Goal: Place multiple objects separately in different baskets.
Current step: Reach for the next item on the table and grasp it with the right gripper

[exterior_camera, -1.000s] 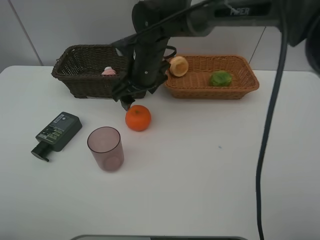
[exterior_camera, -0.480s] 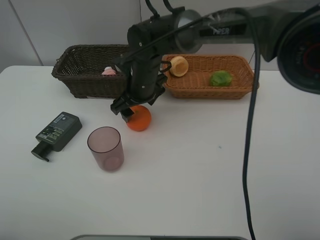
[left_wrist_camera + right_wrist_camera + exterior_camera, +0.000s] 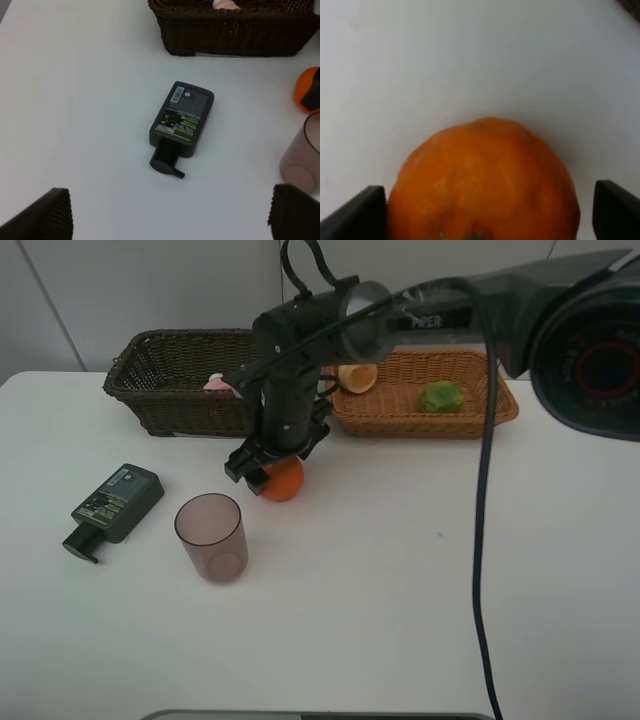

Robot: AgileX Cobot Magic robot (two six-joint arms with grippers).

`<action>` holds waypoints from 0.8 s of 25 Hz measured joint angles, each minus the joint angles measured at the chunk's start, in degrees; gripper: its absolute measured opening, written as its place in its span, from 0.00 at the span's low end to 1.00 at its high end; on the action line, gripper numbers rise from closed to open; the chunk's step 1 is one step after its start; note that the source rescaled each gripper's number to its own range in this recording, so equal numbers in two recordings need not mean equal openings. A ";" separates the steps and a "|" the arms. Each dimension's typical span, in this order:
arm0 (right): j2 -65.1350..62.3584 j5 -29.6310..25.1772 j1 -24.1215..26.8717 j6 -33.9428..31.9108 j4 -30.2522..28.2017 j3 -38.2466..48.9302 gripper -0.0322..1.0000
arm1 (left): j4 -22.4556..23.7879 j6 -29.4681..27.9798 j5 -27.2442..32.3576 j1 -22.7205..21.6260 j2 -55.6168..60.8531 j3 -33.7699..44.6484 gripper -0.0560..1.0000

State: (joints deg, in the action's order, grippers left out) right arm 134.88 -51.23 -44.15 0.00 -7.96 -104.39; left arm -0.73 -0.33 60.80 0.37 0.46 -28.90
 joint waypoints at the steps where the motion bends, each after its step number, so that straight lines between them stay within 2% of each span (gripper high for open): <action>1: 0.05 0.12 0.00 0.00 -0.05 0.00 0.77 | 0.00 0.00 0.00 0.00 0.00 0.00 1.00; 13: 1.90 1.44 -0.36 0.00 -0.08 0.00 0.75 | 0.00 0.00 0.00 0.00 0.00 0.00 1.00; 14: 1.90 1.44 -0.36 0.00 -0.23 0.00 0.72 | 0.00 0.00 0.00 0.00 0.00 0.00 1.00; 16: 1.90 1.60 -0.36 0.00 -0.24 0.00 0.56 | 0.00 0.00 0.00 0.00 0.00 0.00 1.00; 20: 1.90 1.60 -0.36 0.37 -0.24 0.00 0.54 | 0.00 0.00 0.00 0.00 0.00 0.00 1.00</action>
State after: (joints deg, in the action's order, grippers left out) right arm 136.79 -49.63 -44.51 0.37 -8.20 -104.39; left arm -0.73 -0.33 60.80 0.37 0.46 -28.90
